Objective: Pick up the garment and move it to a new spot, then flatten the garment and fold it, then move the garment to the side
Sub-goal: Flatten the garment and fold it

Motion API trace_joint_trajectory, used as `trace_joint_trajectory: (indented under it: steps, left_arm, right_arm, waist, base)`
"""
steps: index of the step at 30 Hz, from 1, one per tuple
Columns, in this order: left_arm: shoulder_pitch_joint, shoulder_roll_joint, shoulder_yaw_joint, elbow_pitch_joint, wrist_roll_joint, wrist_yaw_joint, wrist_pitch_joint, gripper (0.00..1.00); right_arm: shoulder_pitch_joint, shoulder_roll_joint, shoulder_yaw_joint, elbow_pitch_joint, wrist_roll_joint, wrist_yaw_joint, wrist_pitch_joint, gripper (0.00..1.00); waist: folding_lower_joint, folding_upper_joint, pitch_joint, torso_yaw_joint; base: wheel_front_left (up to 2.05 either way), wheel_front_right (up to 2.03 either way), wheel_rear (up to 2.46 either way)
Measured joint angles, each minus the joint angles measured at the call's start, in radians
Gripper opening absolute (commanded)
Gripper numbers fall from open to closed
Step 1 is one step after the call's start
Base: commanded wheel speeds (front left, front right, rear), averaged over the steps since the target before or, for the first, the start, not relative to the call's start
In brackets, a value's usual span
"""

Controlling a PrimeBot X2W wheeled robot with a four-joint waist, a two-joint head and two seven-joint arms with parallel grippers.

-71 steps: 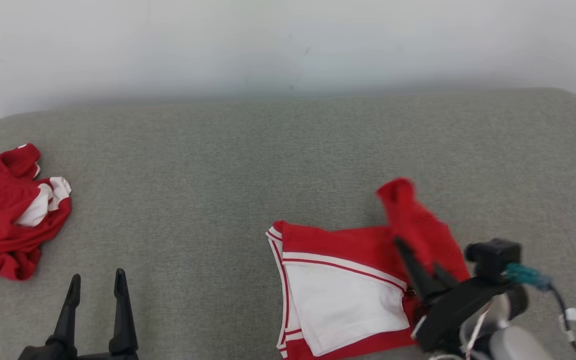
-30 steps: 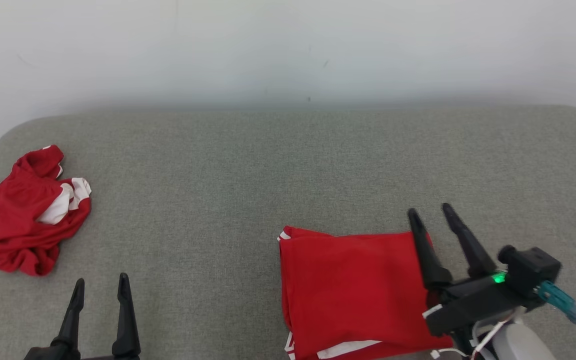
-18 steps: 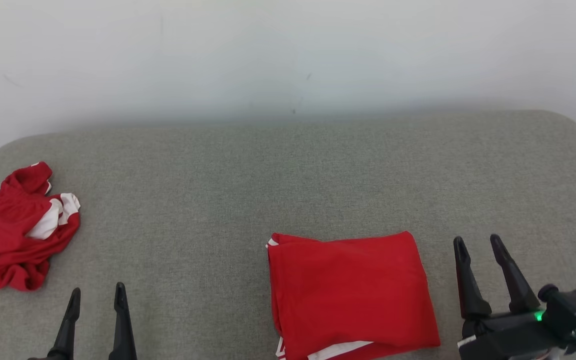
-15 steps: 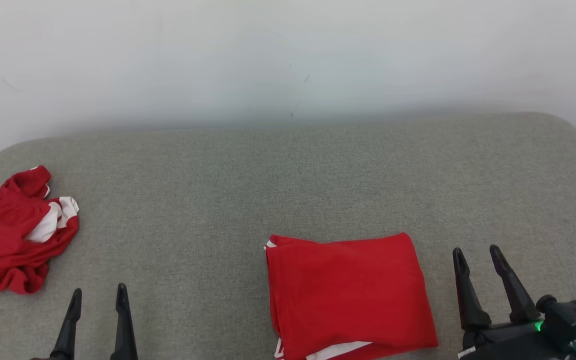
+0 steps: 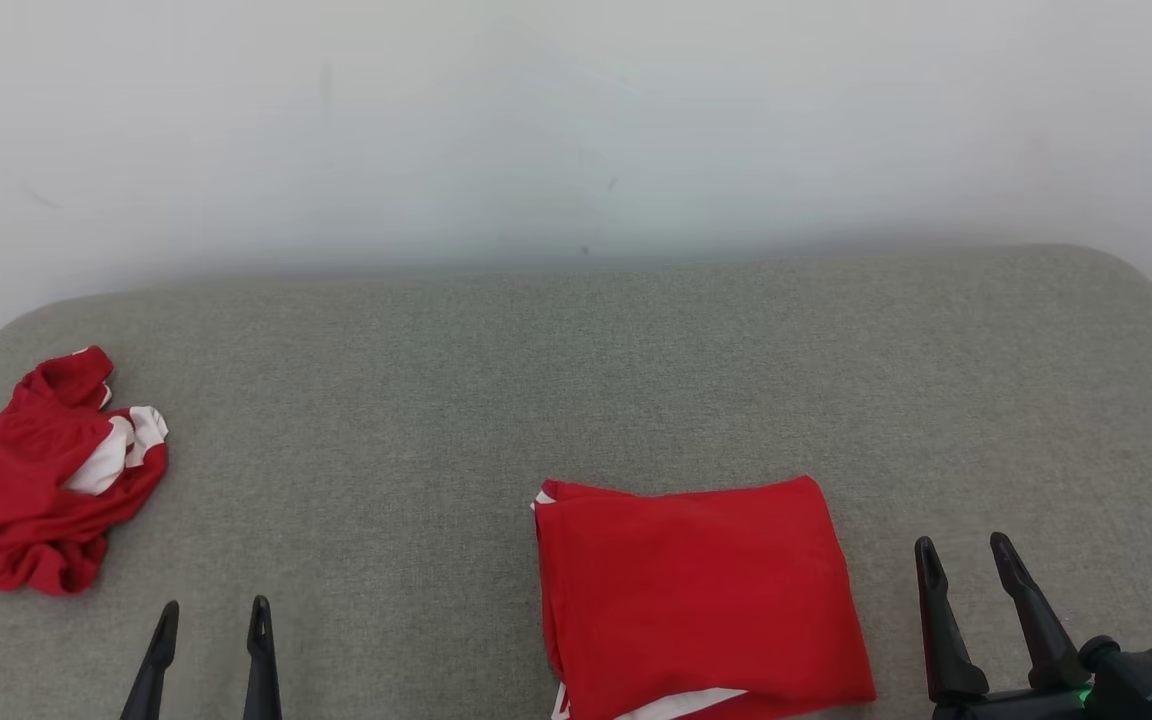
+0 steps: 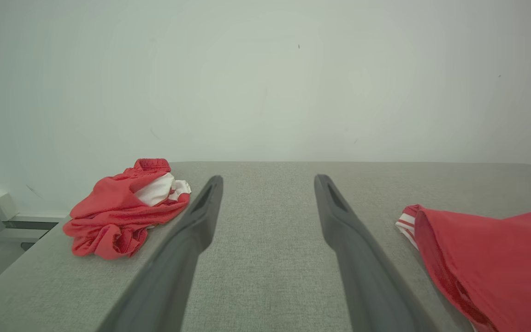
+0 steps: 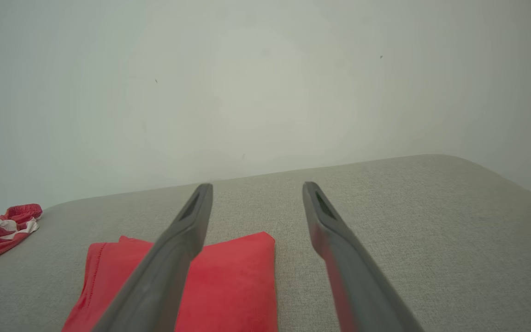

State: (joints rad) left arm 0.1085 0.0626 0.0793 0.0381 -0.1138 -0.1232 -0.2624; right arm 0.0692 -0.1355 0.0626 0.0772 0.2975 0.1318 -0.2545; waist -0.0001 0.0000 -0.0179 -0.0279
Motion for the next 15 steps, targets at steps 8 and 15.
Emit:
trace_joint_trajectory:
  steps: [8, 15]
  left_arm:
    - [0.023, 0.018, -0.019, -0.001, -0.001, -0.001, 0.000, 1.00]
    - [0.030, 0.030, -0.034, 0.001, -0.009, -0.002, 0.000, 1.00]
  right_arm:
    - [0.009, 0.011, -0.008, 0.005, -0.007, 0.000, 0.025, 1.00]
    - [0.011, 0.013, -0.014, 0.014, -0.009, 0.000, 0.034, 1.00]
  waist:
    - [0.0000, 0.0000, -0.005, 0.020]
    - [0.0000, 0.0000, -0.005, 0.028]
  base:
    - [0.00, 0.00, 0.00]
    - [0.00, 0.00, 0.00]
